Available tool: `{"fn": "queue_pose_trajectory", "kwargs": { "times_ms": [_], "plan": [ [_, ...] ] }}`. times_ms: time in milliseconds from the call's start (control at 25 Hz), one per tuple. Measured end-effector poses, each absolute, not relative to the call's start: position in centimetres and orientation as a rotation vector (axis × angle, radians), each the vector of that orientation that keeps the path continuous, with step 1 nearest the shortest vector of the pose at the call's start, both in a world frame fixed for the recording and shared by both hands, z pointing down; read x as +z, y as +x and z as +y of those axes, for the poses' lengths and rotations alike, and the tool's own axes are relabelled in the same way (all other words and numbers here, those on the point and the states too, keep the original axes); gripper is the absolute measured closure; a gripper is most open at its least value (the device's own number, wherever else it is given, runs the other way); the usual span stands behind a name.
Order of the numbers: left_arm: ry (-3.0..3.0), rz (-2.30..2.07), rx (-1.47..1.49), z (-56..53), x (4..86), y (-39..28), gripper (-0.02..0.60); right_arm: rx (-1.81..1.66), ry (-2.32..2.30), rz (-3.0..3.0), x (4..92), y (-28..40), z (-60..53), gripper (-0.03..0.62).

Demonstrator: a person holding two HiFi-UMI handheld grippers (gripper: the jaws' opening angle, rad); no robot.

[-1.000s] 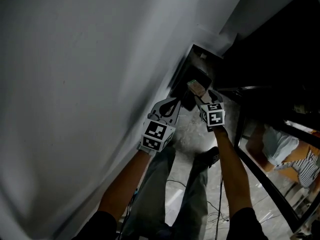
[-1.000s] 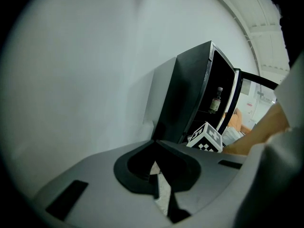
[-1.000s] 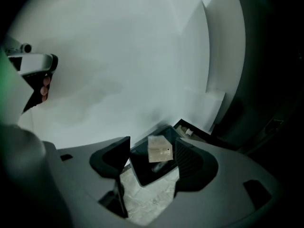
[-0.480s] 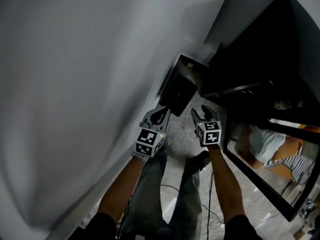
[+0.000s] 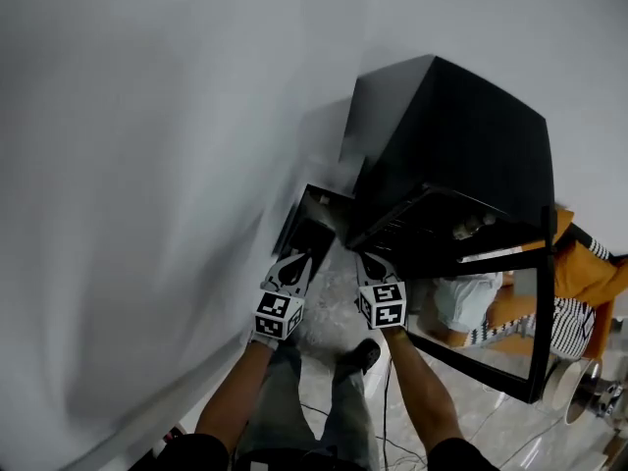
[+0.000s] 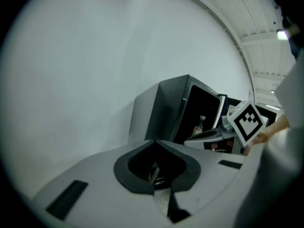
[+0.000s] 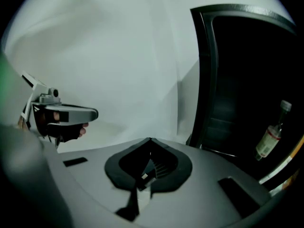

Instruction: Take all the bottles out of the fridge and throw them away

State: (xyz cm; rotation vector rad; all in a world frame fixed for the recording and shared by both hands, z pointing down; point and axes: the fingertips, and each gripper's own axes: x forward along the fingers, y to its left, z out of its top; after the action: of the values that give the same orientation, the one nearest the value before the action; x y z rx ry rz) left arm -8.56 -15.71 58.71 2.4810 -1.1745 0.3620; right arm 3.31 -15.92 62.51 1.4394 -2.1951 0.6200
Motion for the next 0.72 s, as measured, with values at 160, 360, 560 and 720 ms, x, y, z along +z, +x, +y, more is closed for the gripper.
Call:
{"fn": "queue_pose_trajectory", "kwargs": {
  "times_ms": [160,360,560,720],
  "plan": [
    [2.504,-1.174,0.335,-14.6,53.7,-7.0,0.58,0.618,1.49,-2.218,56.1,4.8,-14.0,0.585],
    [2.527,-1.151,0.246,-14.9,46.7,-5.4,0.58,0.615,1.556,-2.232,49.1,7.0,-12.7,0.585],
    [2.545,-1.086,0.192,-14.1,40.9,-3.8,0.58,0.609,1.625,-2.255,43.0,8.5,-10.6,0.586],
    [2.597,-1.021,0.215,-13.1,37.9,-1.4,0.58,0.578,1.672,-2.251,39.7,9.9,-8.9,0.586]
  ]
}}
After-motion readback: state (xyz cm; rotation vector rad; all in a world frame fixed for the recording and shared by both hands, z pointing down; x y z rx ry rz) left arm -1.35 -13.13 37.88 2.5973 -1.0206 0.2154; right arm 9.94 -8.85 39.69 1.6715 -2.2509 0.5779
